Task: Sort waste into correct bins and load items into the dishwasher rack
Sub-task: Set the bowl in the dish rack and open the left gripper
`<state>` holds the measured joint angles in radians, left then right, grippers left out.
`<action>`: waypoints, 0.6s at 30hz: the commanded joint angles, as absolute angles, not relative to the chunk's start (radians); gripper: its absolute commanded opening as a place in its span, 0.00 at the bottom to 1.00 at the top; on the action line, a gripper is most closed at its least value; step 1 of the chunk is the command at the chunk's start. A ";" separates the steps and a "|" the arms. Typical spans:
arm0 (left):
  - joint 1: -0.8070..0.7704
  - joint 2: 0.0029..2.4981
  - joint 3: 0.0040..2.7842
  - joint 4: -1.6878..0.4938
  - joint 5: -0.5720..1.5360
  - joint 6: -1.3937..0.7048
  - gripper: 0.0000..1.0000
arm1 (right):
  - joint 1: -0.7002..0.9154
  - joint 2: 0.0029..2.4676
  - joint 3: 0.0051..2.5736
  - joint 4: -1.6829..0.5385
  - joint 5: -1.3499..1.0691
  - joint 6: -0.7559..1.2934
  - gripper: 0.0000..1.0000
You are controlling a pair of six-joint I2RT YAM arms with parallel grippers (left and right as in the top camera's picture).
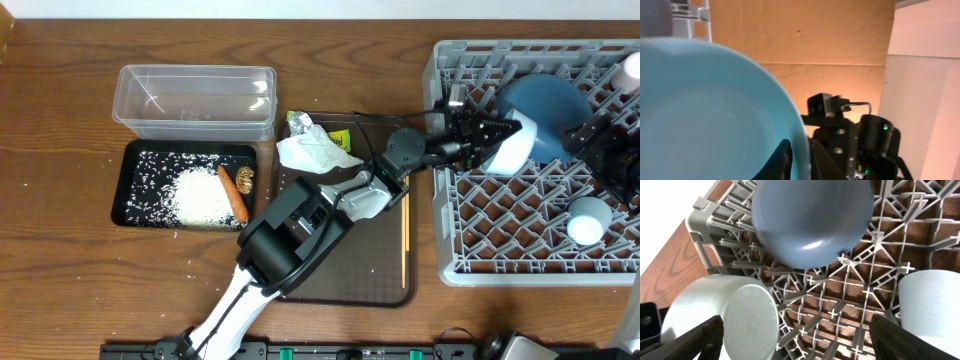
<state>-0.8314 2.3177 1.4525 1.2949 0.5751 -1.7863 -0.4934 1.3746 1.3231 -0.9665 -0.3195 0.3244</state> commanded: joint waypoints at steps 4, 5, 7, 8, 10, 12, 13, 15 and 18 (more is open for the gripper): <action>-0.828 2.321 1.474 1.257 0.564 -1.808 0.14 | -0.496 1.359 1.345 -0.969 -0.330 0.305 0.86; -0.828 2.321 1.474 1.245 0.564 -1.808 0.14 | -0.496 1.359 1.345 -0.970 -0.330 0.305 0.86; -0.828 2.321 1.474 1.217 0.564 -1.808 0.14 | -0.496 1.359 1.345 -0.973 -0.330 0.305 0.86; -0.828 2.321 1.474 1.211 0.564 -1.808 0.15 | -0.496 1.359 1.345 -0.974 -0.330 0.305 0.86; -0.827 2.321 1.474 1.205 0.563 -1.809 0.14 | -0.496 1.359 1.345 -0.977 -0.330 0.305 0.86; -0.825 2.321 1.474 1.205 0.558 -1.809 0.14 | -0.496 1.359 1.345 -0.978 -0.330 0.306 0.86; -0.825 2.321 1.474 1.205 0.553 -1.808 0.14 | -0.496 1.359 1.345 -0.978 -0.330 0.306 0.86; -0.820 2.322 1.474 1.199 0.543 -1.808 0.14 | -0.496 1.359 1.345 -0.980 -0.330 0.306 0.86; -0.814 2.322 1.474 1.146 0.537 -1.808 0.15 | -0.496 1.359 1.345 -0.986 -0.330 0.306 0.86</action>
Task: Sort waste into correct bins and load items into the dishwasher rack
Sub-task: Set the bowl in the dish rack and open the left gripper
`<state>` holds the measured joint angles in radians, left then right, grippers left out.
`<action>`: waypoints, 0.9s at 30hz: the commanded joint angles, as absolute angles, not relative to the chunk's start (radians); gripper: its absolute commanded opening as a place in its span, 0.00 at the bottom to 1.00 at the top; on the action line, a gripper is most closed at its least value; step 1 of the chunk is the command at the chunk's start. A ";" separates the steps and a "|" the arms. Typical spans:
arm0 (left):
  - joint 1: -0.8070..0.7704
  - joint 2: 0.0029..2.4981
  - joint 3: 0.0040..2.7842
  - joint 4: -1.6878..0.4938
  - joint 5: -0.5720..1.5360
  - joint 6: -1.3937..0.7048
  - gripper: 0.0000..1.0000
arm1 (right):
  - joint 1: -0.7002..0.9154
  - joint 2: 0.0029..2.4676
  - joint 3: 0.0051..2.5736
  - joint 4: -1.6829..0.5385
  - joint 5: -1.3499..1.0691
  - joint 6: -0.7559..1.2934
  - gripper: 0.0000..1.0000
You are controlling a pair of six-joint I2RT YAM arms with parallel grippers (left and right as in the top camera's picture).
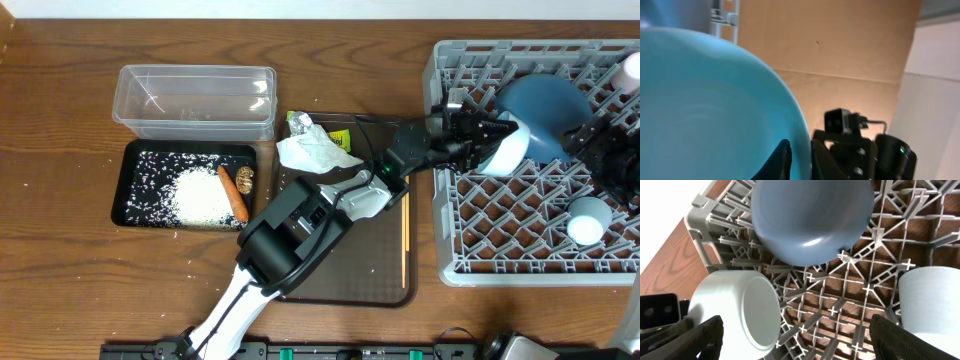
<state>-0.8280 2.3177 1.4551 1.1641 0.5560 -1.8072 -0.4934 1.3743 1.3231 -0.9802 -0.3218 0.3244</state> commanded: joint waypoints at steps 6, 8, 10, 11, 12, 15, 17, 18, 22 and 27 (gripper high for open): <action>-0.807 2.325 1.474 1.124 0.491 -1.812 0.15 | -0.496 1.359 1.345 -0.990 -0.330 0.305 0.86; -0.806 2.325 1.474 1.155 0.466 -1.825 0.17 | -0.496 1.359 1.345 -0.992 -0.330 0.305 0.85; -0.804 2.325 1.474 1.174 0.443 -1.839 0.17 | -0.496 1.359 1.345 -0.992 -0.330 0.306 0.85; -0.804 2.325 1.474 1.199 0.423 -1.840 0.17 | -0.496 1.359 1.345 -0.991 -0.330 0.306 0.86; -0.804 2.325 1.474 1.209 0.413 -1.851 0.17 | -0.496 1.359 1.345 -0.991 -0.330 0.306 0.85; -0.804 2.325 1.474 1.220 0.399 -1.883 0.17 | -0.496 1.359 1.345 -0.991 -0.330 0.306 0.86; -0.804 2.325 1.474 1.219 0.404 -1.882 0.16 | -0.496 1.359 1.345 -0.992 -0.330 0.305 0.86; -0.805 2.325 1.474 1.220 0.410 -1.881 0.16 | -0.496 1.359 1.345 -0.992 -0.330 0.305 0.86; -0.809 2.325 1.474 1.249 0.455 -1.845 0.15 | -0.496 1.359 1.345 -0.992 -0.331 0.306 0.86; -0.768 2.318 1.477 1.277 0.580 -1.624 0.22 | -0.464 1.360 1.345 -0.987 -0.397 0.220 0.87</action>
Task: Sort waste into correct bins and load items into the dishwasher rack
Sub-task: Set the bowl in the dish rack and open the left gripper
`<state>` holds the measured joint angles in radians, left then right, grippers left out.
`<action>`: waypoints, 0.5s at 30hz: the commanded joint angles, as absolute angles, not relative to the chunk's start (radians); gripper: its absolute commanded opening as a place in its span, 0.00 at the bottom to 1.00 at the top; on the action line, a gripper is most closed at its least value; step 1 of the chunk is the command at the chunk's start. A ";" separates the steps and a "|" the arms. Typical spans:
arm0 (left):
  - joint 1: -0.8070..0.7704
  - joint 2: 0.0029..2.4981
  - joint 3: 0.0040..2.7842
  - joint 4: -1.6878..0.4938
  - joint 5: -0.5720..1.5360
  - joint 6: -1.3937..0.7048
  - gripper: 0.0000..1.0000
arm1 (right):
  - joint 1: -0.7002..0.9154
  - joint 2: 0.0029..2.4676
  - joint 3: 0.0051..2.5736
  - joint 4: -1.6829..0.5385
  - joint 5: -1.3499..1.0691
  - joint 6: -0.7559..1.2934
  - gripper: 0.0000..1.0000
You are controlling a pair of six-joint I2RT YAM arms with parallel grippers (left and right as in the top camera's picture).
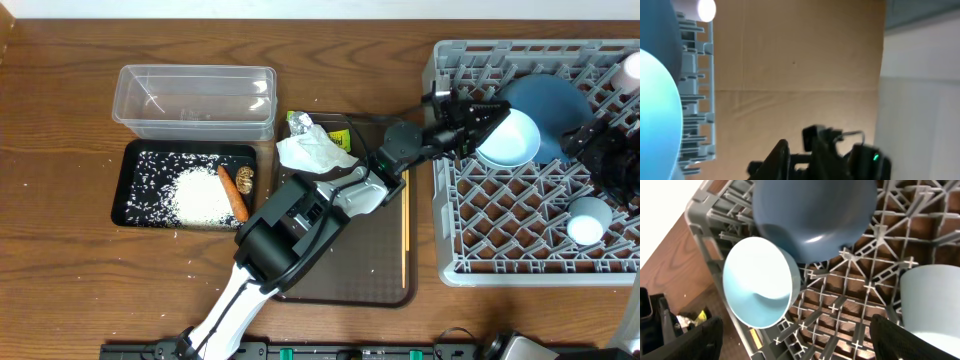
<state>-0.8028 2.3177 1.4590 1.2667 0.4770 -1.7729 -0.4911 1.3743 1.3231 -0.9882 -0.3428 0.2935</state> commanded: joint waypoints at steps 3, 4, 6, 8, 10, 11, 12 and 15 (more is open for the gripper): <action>-0.720 2.286 1.477 1.275 0.645 -1.521 0.40 | -0.415 1.362 1.342 -0.987 -0.389 0.199 0.88; -0.702 2.271 1.477 1.269 0.665 -1.488 0.46 | -0.404 1.364 1.342 -0.986 -0.389 0.200 0.88; -0.666 2.233 1.477 1.237 0.711 -1.398 0.65 | -0.377 1.374 1.342 -0.979 -0.390 0.201 0.88; -0.619 2.178 1.477 1.116 0.762 -1.294 0.83 | -0.355 1.390 1.341 -0.973 -0.390 0.205 0.87; -0.568 2.111 1.477 0.920 0.785 -1.153 0.98 | -0.332 1.414 1.336 -0.974 -0.378 0.238 0.86; -0.543 2.076 1.477 0.821 0.786 -1.087 1.00 | -0.326 1.425 1.334 -0.976 -0.358 0.256 0.85; -0.517 2.042 1.477 0.720 0.786 -1.027 0.98 | -0.318 1.442 1.332 -0.978 -0.315 0.286 0.85; -0.418 1.922 1.478 0.416 0.785 -0.840 0.98 | -0.304 1.502 1.330 -0.952 -0.208 0.352 0.83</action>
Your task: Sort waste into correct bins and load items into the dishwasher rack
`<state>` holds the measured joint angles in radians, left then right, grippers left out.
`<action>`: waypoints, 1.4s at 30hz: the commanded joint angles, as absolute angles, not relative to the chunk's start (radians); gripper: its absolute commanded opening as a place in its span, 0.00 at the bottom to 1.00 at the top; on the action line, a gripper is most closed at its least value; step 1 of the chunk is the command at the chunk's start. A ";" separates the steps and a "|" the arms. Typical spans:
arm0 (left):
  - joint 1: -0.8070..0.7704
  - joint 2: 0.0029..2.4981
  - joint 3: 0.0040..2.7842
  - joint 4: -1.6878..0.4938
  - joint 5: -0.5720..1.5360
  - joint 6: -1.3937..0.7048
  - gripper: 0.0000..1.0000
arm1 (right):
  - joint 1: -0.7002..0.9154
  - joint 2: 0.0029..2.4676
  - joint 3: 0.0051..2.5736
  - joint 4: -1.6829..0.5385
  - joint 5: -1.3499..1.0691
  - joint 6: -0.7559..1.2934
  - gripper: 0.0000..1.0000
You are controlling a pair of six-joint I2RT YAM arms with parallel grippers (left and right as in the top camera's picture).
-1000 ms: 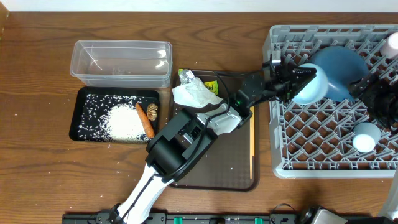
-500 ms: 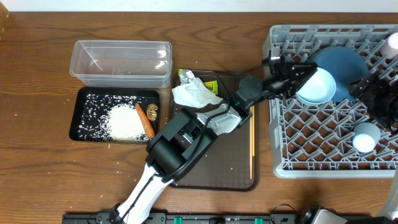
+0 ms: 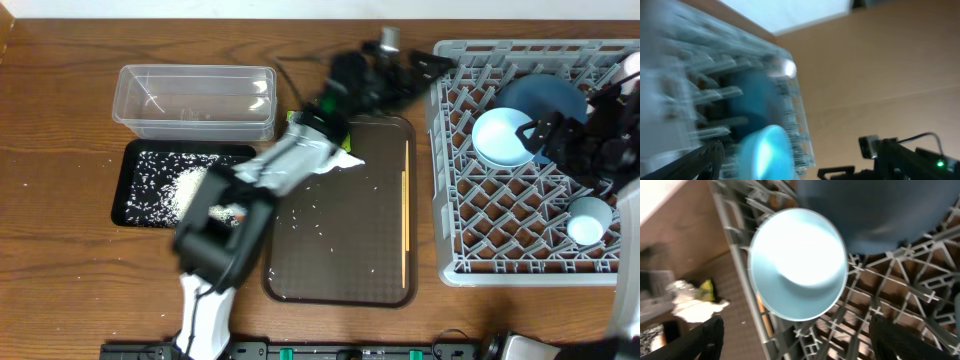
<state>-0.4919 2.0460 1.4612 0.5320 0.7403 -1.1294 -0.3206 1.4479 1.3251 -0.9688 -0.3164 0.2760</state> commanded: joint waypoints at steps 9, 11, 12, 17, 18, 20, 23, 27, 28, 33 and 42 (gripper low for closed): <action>-0.105 1.625 1.478 -0.370 0.712 -0.474 0.98 | -0.302 1.696 1.330 -0.886 -0.270 0.426 0.56; -0.052 1.583 1.477 -0.497 0.648 -0.426 0.98 | -0.302 1.731 1.330 -0.887 -0.301 0.426 0.48; -0.033 1.567 1.477 -0.545 0.615 -0.406 0.98 | -0.301 1.745 1.330 -0.889 -0.307 0.427 0.43; 0.019 1.527 1.477 -0.725 0.456 -0.374 0.98 | -0.300 1.779 1.330 -0.885 -0.303 0.434 0.10; 0.022 1.527 1.477 -0.746 0.443 -0.374 0.98 | -0.300 1.779 1.330 -0.880 -0.303 0.434 0.04; 0.023 1.528 1.477 -0.787 0.416 -0.374 0.98 | -0.301 1.769 1.334 -0.878 -0.300 0.434 0.01; 0.023 1.528 1.477 -0.836 0.345 -0.374 0.98 | -0.300 1.720 1.343 -0.874 -0.246 0.429 0.01; 0.023 1.528 1.477 -0.859 0.267 -0.374 0.98 | -0.279 1.608 1.343 -0.869 -0.044 0.422 0.01; 0.023 1.528 1.477 -0.861 0.253 -0.374 0.98 | -0.265 1.579 1.343 -0.868 0.024 0.422 0.01; 0.023 1.528 1.477 -0.883 0.161 -0.374 0.98 | -0.099 1.444 1.343 -0.877 0.418 0.446 0.01; 0.023 1.528 1.477 -0.883 0.137 -0.374 0.98 | 0.297 1.515 1.341 -0.863 1.168 0.525 0.01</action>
<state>0.0189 1.5337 1.4761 -0.8799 0.1677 -0.3904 0.2375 1.4601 1.3334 -0.8692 0.8066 0.4839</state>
